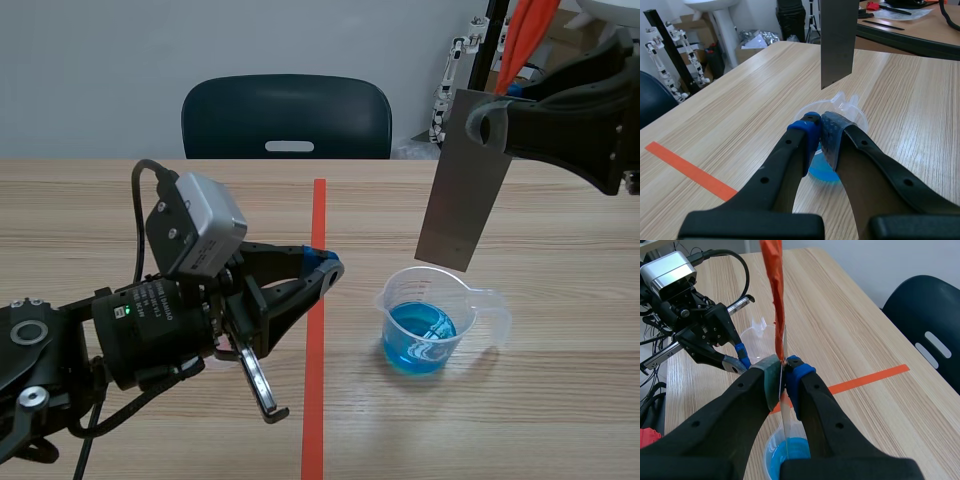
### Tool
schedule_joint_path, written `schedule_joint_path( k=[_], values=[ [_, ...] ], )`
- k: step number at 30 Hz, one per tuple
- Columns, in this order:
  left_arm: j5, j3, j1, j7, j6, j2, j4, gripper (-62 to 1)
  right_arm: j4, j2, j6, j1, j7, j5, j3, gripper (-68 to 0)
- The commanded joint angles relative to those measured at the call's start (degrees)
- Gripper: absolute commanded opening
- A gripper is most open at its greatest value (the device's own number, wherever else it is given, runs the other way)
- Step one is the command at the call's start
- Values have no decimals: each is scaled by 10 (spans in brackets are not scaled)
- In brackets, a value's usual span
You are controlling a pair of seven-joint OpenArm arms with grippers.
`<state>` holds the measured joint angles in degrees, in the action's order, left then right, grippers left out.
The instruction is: Do the redox reaction experiment. lower the plate into the blue solution
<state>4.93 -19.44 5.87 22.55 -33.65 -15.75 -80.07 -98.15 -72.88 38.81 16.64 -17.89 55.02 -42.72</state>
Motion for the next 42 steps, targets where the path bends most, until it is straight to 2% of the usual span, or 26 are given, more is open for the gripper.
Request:
schedule_joint_path(
  k=[1, 11, 16, 25, 35, 37, 42],
  values=[
    [-8, 3, -2, 9, 1, -7, -13, -567, -4, -8, 2, 16, -8, 7, 8, -669],
    [-8, 49, 70, 116, 2, -70, -15, -567, -4, -7, 2, 16, -8, 7, 8, -669],
    [-8, 77, 118, 166, 16, -92, -15, -567, -4, -7, 2, 16, -8, 7, 8, -669],
    [-8, 119, 195, 235, 31, -111, -15, -567, -4, -7, 2, 16, -8, 7, 8, -669],
    [-8, 156, 278, 296, 40, -111, -15, -566, -4, -7, 2, 16, -8, 7, 8, -669],
    [-8, 163, 295, 304, 40, -111, -15, -538, -4, -7, 2, 15, -8, 7, 8, -669],
    [-8, 183, 337, 332, 46, -111, -15, -392, 3, 9, 2, 14, 12, 6, 8, -669]
  ],
)
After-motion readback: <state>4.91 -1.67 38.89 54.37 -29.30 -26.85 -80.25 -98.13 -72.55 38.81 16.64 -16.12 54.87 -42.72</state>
